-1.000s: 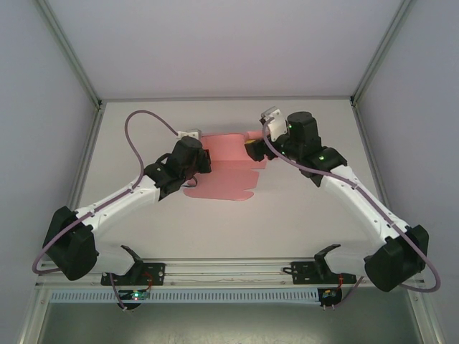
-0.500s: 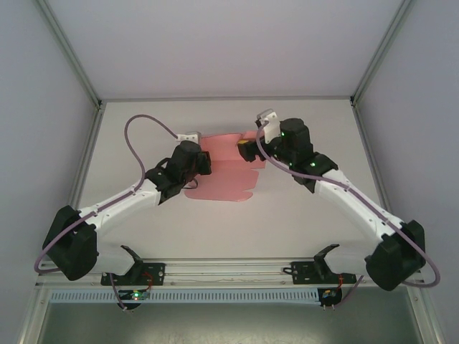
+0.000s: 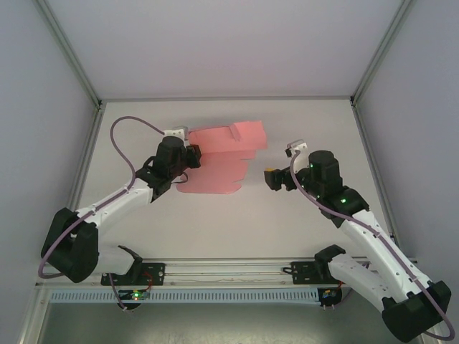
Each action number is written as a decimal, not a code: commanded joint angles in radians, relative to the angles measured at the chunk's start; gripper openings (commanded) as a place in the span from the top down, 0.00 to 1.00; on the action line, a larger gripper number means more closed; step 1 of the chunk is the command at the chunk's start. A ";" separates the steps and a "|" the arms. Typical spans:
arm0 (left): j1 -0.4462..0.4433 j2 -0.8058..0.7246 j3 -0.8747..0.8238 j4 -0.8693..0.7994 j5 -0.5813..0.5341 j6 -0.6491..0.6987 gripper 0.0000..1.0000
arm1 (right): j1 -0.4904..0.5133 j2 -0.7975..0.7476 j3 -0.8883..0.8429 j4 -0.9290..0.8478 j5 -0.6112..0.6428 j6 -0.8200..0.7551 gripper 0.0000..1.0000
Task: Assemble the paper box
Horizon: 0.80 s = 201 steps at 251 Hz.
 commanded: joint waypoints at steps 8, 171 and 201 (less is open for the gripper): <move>0.006 -0.049 -0.010 0.042 0.060 0.022 1.00 | -0.024 0.035 -0.012 0.076 -0.086 0.030 0.02; 0.004 -0.052 -0.071 0.140 0.206 0.130 1.00 | -0.005 0.252 0.106 0.238 -0.218 0.059 0.02; 0.003 -0.032 -0.064 0.179 0.247 0.125 1.00 | 0.046 0.294 0.103 0.312 -0.211 0.086 0.02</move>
